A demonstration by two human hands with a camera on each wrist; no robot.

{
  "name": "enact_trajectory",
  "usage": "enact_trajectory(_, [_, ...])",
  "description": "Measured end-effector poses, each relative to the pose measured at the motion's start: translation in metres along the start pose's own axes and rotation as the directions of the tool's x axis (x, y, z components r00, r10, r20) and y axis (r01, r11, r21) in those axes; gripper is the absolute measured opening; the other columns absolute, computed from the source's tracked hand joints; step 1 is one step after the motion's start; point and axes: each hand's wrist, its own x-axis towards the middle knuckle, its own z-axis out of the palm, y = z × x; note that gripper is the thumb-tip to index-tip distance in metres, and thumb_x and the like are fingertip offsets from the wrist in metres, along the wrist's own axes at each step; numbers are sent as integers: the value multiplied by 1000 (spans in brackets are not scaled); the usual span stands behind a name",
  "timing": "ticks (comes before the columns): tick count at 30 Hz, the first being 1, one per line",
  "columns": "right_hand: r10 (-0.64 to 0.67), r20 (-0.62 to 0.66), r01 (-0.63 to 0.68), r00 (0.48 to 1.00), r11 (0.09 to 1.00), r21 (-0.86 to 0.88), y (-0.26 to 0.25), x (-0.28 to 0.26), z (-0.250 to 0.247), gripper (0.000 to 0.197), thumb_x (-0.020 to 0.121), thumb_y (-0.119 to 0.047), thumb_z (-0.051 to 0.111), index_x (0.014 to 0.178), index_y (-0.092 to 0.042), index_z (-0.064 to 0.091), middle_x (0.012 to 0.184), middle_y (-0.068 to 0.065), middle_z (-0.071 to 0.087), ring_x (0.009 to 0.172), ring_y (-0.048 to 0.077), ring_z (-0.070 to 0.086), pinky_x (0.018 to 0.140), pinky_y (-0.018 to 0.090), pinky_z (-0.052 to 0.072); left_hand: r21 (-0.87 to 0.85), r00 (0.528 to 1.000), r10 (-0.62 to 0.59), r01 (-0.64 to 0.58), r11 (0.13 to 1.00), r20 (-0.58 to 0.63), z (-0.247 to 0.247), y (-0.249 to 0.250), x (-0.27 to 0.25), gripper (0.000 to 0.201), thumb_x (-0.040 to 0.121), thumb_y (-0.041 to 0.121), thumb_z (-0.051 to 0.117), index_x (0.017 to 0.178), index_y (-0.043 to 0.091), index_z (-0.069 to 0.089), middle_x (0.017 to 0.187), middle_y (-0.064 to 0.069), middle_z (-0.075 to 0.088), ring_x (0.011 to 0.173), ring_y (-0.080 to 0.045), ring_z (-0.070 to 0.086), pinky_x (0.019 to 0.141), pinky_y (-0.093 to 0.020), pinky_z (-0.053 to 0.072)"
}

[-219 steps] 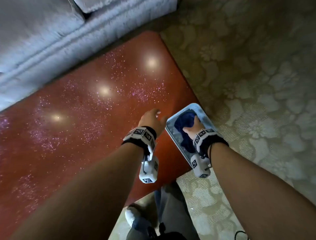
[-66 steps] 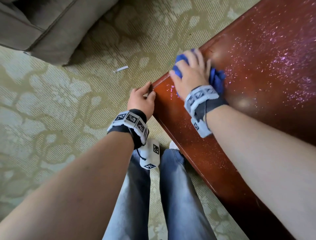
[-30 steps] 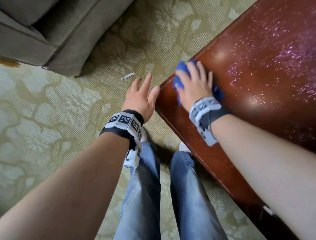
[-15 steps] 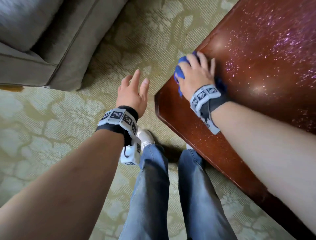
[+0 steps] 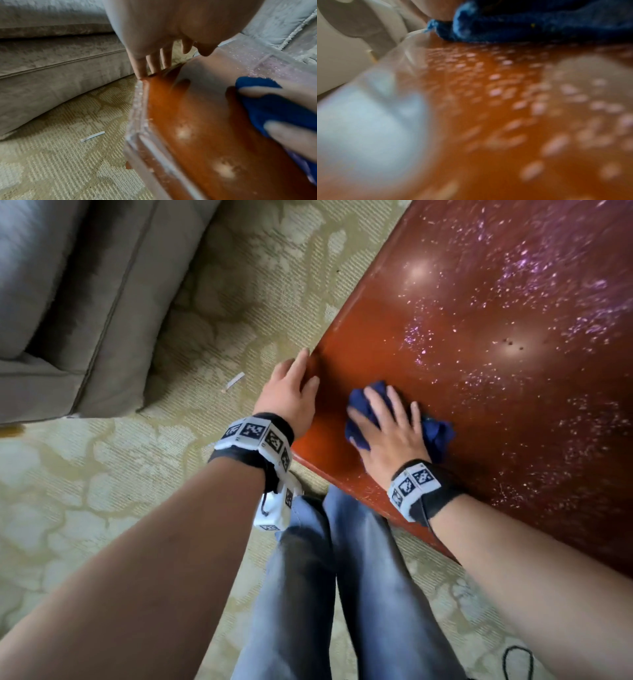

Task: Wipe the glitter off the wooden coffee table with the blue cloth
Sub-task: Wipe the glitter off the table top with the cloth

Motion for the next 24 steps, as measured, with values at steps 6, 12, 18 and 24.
enact_trajectory(6, [196, -107, -182, 975, 975, 128, 29, 27, -13, 56, 85, -38, 56, 138, -31, 40, 153, 5, 27, 141, 37, 19, 106, 63, 21, 157, 987, -157, 149, 976, 39, 25, 24, 8, 67, 98, 47, 38, 152, 41, -1, 157, 0, 19, 140, -30, 24, 114, -47, 20])
enact_trajectory(12, [9, 4, -9, 1000, 990, 143, 30, 9, -13, 78, 75, -30, 62, 145, -25, 28, 157, 10, 12, 143, 37, 7, 109, 62, 13, 268, 972, -230, 212, 940, 36, 26, 34, 10, 77, 95, 54, 42, 152, 38, -7, 152, -8, 23, 136, -36, 28, 111, -45, 21])
enact_trajectory(18, [132, -6, -128, 991, 972, 197, 36, 6, -13, 73, 83, -25, 61, 146, -24, 24, 157, 10, 14, 143, 36, 10, 108, 62, 17, 301, 965, -259, 234, 925, 46, 26, 38, 11, 80, 95, 53, 44, 152, 34, -8, 150, -13, 24, 131, -39, 32, 110, -43, 21])
enact_trajectory(24, [300, -28, -284, 954, 926, 247, 13, 10, -13, 69, 83, -23, 59, 145, -26, 30, 156, 9, 17, 143, 35, 11, 107, 62, 17, 369, 979, -186, 141, 919, 88, 21, 34, 11, 80, 97, 47, 45, 153, 28, -10, 147, -17, 28, 128, -39, 36, 108, -43, 23])
